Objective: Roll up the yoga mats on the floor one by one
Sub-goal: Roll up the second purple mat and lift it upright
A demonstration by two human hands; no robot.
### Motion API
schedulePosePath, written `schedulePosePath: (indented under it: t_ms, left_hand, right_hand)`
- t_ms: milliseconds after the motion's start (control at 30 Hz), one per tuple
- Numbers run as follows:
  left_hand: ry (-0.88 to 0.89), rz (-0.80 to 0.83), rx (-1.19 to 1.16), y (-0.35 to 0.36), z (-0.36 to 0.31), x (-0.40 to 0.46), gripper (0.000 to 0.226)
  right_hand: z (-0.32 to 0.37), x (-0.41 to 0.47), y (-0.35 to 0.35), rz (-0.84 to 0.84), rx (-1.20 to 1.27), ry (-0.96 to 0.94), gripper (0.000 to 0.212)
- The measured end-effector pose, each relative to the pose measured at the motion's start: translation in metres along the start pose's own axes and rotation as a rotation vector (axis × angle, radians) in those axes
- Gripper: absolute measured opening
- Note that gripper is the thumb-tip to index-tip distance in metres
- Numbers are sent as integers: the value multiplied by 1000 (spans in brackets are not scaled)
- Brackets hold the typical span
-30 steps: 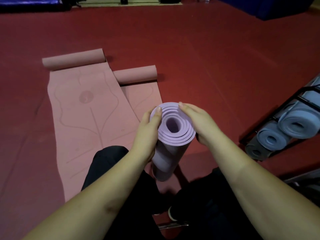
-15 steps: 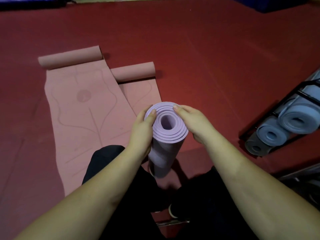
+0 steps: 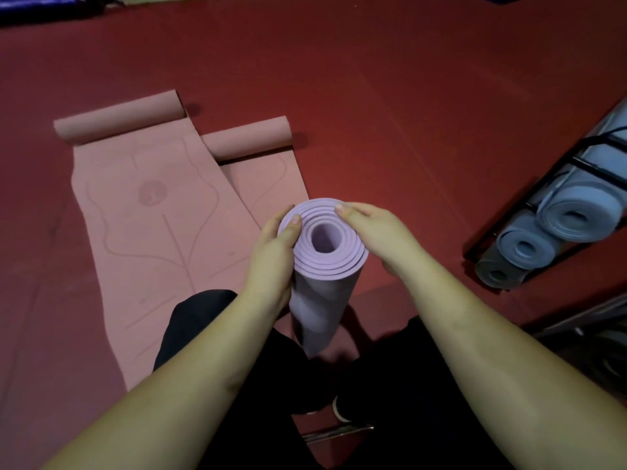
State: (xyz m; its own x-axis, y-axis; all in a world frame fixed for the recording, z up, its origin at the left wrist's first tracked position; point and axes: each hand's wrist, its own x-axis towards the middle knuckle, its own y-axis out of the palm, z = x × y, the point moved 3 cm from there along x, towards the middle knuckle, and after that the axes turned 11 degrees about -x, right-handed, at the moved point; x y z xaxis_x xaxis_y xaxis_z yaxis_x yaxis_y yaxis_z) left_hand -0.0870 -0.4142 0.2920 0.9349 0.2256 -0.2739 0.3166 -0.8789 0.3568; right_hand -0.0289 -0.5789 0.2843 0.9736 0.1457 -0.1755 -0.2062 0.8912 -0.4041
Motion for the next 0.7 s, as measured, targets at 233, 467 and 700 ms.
schedulePosePath:
  t_ms: [233,467,700]
  left_hand:
    - [69,28,256,26,7,5,27]
    - [-14,301,616,115,9,33,47]
    - [-29,462,1224,236,50,70,44]
  right_hand:
    - [-14,1,-28,168,54,36,31]
    - [-51,21,-98,51,158,77,11]
    - [-132,31,-179,-65,366,181,15]
